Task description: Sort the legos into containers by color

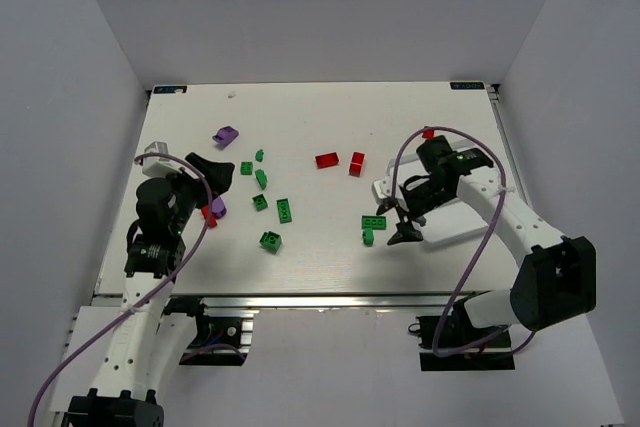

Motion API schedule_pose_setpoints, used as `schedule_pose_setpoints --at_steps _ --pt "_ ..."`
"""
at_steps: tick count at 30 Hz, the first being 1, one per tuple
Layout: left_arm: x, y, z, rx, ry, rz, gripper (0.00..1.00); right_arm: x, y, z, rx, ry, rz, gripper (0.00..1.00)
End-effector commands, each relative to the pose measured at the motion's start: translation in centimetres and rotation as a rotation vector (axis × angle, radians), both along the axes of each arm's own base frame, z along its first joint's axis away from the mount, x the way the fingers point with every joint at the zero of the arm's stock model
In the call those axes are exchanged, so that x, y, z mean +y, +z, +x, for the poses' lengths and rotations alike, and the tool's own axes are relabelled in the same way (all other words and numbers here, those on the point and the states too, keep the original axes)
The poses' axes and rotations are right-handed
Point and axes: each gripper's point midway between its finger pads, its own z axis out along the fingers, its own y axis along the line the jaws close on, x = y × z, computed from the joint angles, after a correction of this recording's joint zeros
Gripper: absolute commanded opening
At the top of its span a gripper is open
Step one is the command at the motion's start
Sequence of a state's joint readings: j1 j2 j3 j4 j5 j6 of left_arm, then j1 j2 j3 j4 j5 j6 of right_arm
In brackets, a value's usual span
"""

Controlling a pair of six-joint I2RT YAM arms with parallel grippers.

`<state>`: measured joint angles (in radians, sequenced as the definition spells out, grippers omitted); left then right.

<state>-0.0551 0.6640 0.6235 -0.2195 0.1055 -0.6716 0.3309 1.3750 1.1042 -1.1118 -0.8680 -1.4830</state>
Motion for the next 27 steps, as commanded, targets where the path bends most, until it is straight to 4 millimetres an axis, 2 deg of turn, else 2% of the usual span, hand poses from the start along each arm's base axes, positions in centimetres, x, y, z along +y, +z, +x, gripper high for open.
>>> schedule_pose_setpoints --at_steps 1,5,10,12,13,15,16,17,23,26,27 --pt "-0.7 0.4 0.1 -0.03 -0.038 -0.024 0.98 1.3 0.2 -1.1 -0.027 0.039 -0.034 0.79" --pt "-1.1 -0.1 0.3 -0.036 -0.055 -0.041 0.98 1.3 -1.4 -1.6 -0.031 0.018 -0.1 0.76" --pt "-1.4 -1.0 0.3 -0.01 -0.068 -0.044 0.98 1.4 -3.3 -0.4 -0.065 -0.036 -0.171 0.72" --pt "-1.4 -1.2 0.2 -0.004 -0.072 -0.04 0.98 0.9 -4.9 0.2 -0.061 -0.083 -0.234 0.69" --pt "-1.4 -1.4 0.2 0.004 -0.072 -0.038 0.98 1.3 -5.2 1.2 -0.087 -0.107 -0.228 0.68" --pt "-1.4 -1.8 0.1 0.011 -0.075 -0.034 0.98 0.9 -6.2 2.6 -0.094 -0.204 -0.268 0.66" --pt "-1.5 -1.8 0.0 0.01 -0.079 -0.036 0.98 0.8 -6.5 4.4 -0.149 -0.25 -0.279 0.66" --pt "-1.5 -2.4 -0.1 0.023 -0.078 -0.045 0.98 0.7 -6.8 4.9 -0.16 -0.27 -0.289 0.66" --pt "-1.5 -3.3 -0.6 0.013 -0.058 -0.095 0.98 0.0 -9.3 6.4 -0.187 -0.326 -0.346 0.72" --pt "-1.6 -3.9 -0.6 0.025 -0.055 -0.108 0.98 0.2 -9.9 7.1 -0.185 -0.336 -0.355 0.83" --pt "-1.6 -3.9 -0.6 0.025 -0.055 -0.109 0.98 0.3 -10.0 7.3 -0.188 -0.33 -0.354 0.83"
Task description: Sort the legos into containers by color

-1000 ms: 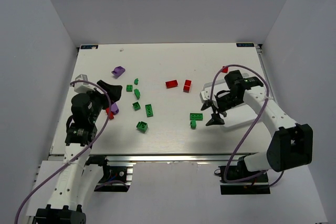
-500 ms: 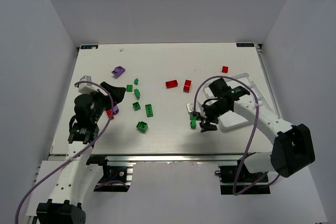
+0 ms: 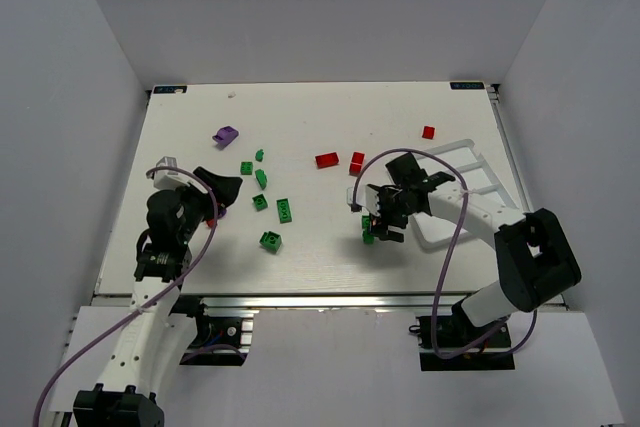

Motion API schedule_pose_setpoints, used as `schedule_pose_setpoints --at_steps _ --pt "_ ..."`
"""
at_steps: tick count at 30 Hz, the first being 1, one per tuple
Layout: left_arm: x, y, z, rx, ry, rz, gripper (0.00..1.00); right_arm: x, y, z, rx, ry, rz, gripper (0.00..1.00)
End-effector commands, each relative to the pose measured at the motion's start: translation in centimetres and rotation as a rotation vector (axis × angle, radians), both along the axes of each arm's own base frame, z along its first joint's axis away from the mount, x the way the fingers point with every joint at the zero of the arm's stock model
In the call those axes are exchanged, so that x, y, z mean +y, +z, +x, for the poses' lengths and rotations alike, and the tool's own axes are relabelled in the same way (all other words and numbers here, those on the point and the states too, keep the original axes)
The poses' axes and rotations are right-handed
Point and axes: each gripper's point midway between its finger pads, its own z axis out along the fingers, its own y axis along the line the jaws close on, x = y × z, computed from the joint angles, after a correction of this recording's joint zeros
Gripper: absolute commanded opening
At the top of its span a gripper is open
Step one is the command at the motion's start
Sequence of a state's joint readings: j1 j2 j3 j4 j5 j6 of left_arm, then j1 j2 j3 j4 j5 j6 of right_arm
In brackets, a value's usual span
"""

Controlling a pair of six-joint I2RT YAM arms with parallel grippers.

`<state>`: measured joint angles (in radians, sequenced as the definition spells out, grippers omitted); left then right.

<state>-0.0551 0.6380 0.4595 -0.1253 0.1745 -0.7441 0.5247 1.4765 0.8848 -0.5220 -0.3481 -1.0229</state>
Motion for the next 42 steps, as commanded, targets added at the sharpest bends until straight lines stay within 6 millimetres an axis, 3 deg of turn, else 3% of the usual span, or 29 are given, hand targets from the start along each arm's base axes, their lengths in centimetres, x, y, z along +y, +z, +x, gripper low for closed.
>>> schedule_pose_setpoints --at_steps 1,6,14,21,23,27,29,33,36,42 --pt "-0.2 0.8 0.2 -0.033 -0.002 -0.026 0.98 0.6 -0.2 1.8 -0.049 -0.022 0.004 0.83" --pt "-0.2 0.8 0.4 -0.031 -0.003 -0.023 0.98 0.9 -1.2 2.5 -0.027 -0.014 -0.01 0.81" --pt "-0.2 0.9 0.1 -0.03 -0.001 -0.024 0.98 0.7 -2.9 2.1 0.028 0.013 -0.026 0.72" --pt "-0.5 0.6 0.1 -0.021 -0.013 -0.051 0.98 0.5 -3.6 2.7 0.041 -0.011 -0.014 0.53" --pt "-0.8 0.1 0.1 -0.009 -0.022 -0.064 0.98 0.5 -3.3 3.3 0.027 -0.019 -0.002 0.39" --pt "-2.1 -0.6 0.4 0.02 -0.087 -0.116 0.98 0.2 0.6 5.4 -0.029 -0.081 0.09 0.06" --pt "-3.0 0.2 0.6 -0.002 -0.135 -0.134 0.98 1.1 4.1 5.6 -0.073 -0.079 0.174 0.01" --pt "-5.0 0.7 1.3 0.001 -0.199 -0.141 0.98 2.3 10.3 6.4 -0.165 -0.095 0.291 0.0" --pt "-6.4 0.8 1.3 0.008 -0.244 -0.129 0.98 1.7 12.0 7.9 -0.242 -0.114 0.281 0.0" --pt "-9.8 0.9 1.7 0.034 -0.339 -0.106 0.98 -3.1 13.5 12.7 -0.391 -0.2 0.197 0.0"
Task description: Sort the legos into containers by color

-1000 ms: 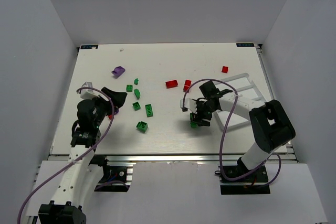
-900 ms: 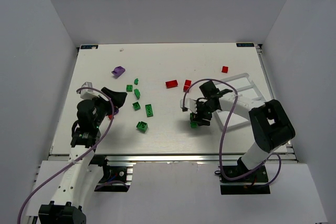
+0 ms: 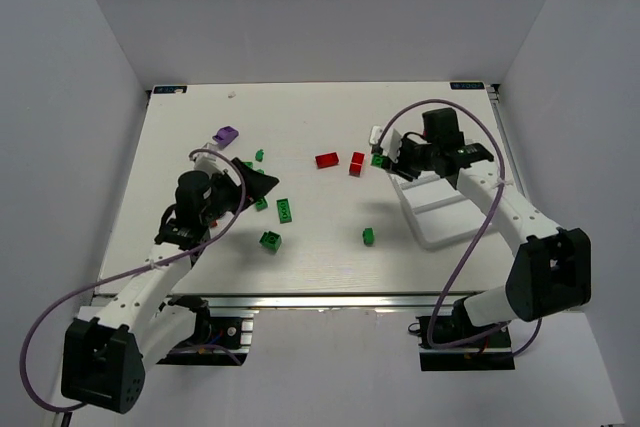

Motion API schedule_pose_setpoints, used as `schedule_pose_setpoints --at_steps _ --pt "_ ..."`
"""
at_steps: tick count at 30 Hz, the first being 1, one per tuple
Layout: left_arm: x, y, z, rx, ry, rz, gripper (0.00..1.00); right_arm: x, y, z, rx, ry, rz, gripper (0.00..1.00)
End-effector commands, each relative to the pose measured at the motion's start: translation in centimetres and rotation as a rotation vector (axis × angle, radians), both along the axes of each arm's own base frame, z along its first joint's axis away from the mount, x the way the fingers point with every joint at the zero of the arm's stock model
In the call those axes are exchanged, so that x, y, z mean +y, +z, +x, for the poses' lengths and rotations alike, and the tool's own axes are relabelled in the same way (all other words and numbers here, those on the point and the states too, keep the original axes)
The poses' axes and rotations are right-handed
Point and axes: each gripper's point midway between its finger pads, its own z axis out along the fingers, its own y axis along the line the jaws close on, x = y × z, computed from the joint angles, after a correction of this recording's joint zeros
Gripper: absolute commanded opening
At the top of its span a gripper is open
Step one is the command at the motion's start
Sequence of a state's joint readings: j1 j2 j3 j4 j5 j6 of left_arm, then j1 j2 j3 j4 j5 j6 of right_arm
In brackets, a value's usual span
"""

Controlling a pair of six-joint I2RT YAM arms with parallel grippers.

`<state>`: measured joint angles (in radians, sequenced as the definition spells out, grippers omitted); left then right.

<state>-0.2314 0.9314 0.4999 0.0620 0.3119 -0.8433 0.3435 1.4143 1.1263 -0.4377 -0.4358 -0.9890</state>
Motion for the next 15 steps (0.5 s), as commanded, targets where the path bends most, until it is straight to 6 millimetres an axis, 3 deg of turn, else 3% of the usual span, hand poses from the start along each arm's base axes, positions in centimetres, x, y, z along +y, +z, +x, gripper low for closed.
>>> schedule_pose_setpoints --at_steps 1,2,4,15 --pt "-2.1 2.7 0.7 -0.075 -0.065 0.003 0.98 -3.8 1.6 4.1 -0.103 -0.083 -0.058 0.0" --pt "-2.5 2.6 0.8 -0.074 -0.07 0.011 0.98 -4.7 1.7 4.8 -0.114 -0.101 -0.077 0.0" --pt "-5.0 2.3 0.9 -0.059 -0.133 0.041 0.98 -7.4 1.4 7.0 -0.164 -0.114 -0.16 0.0" --pt "-10.2 0.5 0.3 -0.002 -0.249 0.11 0.98 -11.9 -3.3 11.4 -0.178 -0.082 -0.342 0.05"
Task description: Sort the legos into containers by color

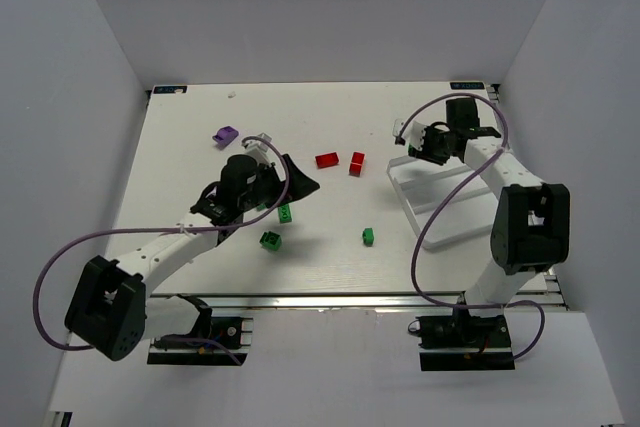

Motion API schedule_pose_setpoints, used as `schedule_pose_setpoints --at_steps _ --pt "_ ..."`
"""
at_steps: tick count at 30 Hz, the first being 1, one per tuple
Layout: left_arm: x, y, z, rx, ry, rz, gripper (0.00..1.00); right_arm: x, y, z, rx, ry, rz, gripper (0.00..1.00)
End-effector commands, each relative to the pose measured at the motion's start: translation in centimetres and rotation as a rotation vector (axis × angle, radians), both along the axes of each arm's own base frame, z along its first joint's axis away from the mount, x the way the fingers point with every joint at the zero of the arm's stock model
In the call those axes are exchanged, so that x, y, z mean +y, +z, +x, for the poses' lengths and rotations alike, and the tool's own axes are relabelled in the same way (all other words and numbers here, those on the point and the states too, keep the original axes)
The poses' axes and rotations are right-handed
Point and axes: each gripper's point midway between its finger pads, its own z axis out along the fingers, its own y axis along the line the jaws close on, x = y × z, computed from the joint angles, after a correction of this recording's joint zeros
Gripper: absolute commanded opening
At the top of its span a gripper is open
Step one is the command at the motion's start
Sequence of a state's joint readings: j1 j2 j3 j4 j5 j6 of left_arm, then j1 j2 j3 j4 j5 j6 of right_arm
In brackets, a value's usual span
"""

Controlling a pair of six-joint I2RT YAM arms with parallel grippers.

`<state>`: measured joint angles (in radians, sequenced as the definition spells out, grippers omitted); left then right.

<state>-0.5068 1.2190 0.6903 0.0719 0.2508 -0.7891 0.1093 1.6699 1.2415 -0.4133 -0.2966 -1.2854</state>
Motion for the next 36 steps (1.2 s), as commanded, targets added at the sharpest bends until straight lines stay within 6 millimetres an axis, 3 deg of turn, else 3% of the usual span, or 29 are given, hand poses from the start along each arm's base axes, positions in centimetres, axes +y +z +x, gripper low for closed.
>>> schedule_pose_setpoints --at_steps 1,8,14,20,23,26,29,30,31,32,33,35,36 --pt "-1.3 1.2 0.4 -0.039 -0.013 0.018 0.98 -1.5 0.7 2.6 -0.074 0.051 -0.086 0.05" --pt "-2.9 0.8 0.1 -0.024 -0.042 0.044 0.98 -1.8 -1.9 3.0 -0.033 0.101 -0.122 0.13" --pt "-4.2 0.6 0.1 -0.021 -0.071 0.068 0.98 -1.9 -3.7 2.7 0.007 0.118 -0.13 0.33" --pt "-6.1 0.5 -0.3 -0.023 -0.109 0.09 0.97 -1.8 -4.4 2.6 0.018 0.109 -0.119 0.48" --pt "-6.6 -0.1 -0.7 -0.002 -0.118 0.121 0.97 -1.8 -4.1 2.8 0.008 0.089 -0.104 0.6" --pt "-7.4 -0.3 -1.0 -0.001 -0.124 0.144 0.97 -1.6 -2.8 2.6 0.028 0.044 -0.031 0.68" --pt "-8.2 -0.4 -1.2 0.005 -0.122 0.168 0.93 -0.7 0.3 2.2 0.063 -0.029 0.134 0.81" --pt "-8.2 -0.7 -1.4 0.022 -0.122 0.184 0.91 -0.6 2.5 2.1 0.063 -0.09 0.213 0.89" --pt "-8.4 -1.0 -1.4 0.033 -0.117 0.197 0.88 -0.2 3.7 1.7 0.072 -0.111 0.267 0.9" --pt "-9.2 -1.1 -1.4 0.046 -0.127 0.202 0.78 0.6 4.8 1.2 0.086 -0.114 0.334 0.89" --pt "-9.2 -1.9 -1.8 0.081 -0.135 0.238 0.7 0.9 7.1 0.7 0.053 -0.125 0.382 0.89" --pt "-9.3 -3.0 -1.8 0.113 -0.116 0.331 0.62 1.6 7.2 -0.9 0.103 -0.22 0.508 0.89" --pt "-9.5 -3.6 -1.8 0.153 -0.122 0.384 0.59 1.8 9.8 -1.1 0.023 -0.216 0.554 0.89"
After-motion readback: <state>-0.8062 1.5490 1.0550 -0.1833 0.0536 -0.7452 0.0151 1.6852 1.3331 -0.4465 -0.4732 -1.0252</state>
